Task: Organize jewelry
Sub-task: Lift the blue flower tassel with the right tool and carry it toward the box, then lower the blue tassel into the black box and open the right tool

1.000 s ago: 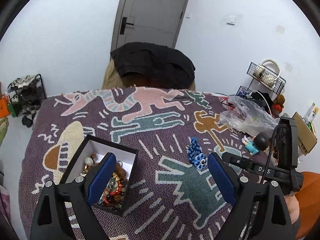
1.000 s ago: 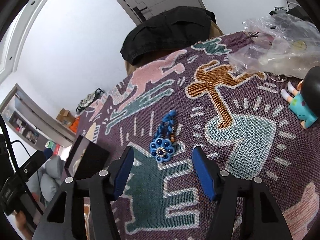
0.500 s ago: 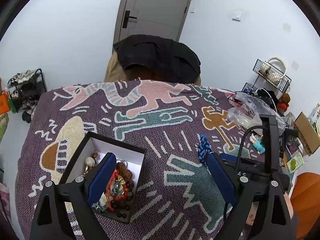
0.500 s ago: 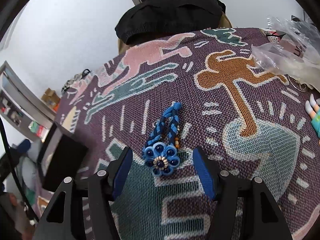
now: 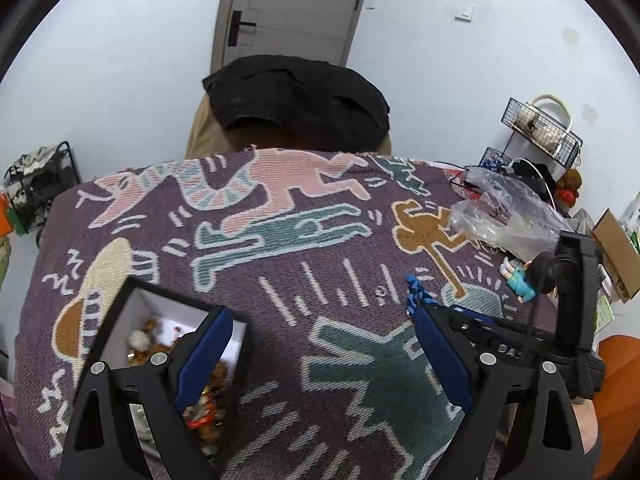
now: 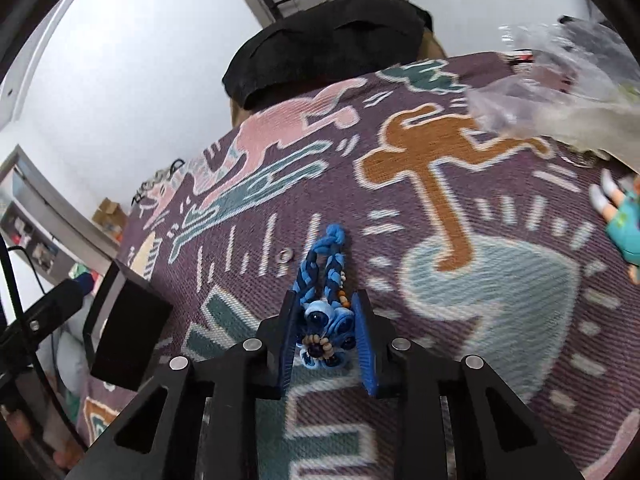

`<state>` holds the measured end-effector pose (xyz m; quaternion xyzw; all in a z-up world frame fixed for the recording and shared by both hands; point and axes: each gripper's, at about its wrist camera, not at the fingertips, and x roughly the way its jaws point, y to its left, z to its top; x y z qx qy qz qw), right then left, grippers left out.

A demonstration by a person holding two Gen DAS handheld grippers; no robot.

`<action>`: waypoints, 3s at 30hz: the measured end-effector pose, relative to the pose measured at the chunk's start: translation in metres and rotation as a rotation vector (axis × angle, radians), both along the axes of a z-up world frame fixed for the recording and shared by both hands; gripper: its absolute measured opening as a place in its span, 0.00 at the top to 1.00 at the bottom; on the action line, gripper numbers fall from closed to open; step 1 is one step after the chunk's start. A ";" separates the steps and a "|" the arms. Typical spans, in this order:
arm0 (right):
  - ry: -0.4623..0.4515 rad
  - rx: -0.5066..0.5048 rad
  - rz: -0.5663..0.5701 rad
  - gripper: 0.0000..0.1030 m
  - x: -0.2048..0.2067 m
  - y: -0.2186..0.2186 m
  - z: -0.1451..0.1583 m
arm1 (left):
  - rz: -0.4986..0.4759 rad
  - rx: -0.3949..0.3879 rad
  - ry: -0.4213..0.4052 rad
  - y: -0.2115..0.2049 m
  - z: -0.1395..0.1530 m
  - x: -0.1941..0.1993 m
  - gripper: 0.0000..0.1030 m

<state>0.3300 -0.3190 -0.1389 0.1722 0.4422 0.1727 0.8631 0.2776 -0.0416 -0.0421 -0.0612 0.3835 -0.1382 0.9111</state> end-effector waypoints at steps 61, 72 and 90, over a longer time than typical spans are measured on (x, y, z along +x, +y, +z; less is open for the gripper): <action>-0.173 0.117 0.047 0.73 -0.051 0.010 0.082 | 0.021 0.081 0.023 0.009 0.012 0.013 0.87; -0.199 0.097 0.151 0.73 -0.054 0.072 0.102 | 0.086 -0.002 0.026 0.066 0.012 -0.013 0.87; -0.174 0.067 0.303 0.73 -0.049 0.167 0.102 | 0.216 -0.080 -0.032 0.145 0.017 -0.054 0.36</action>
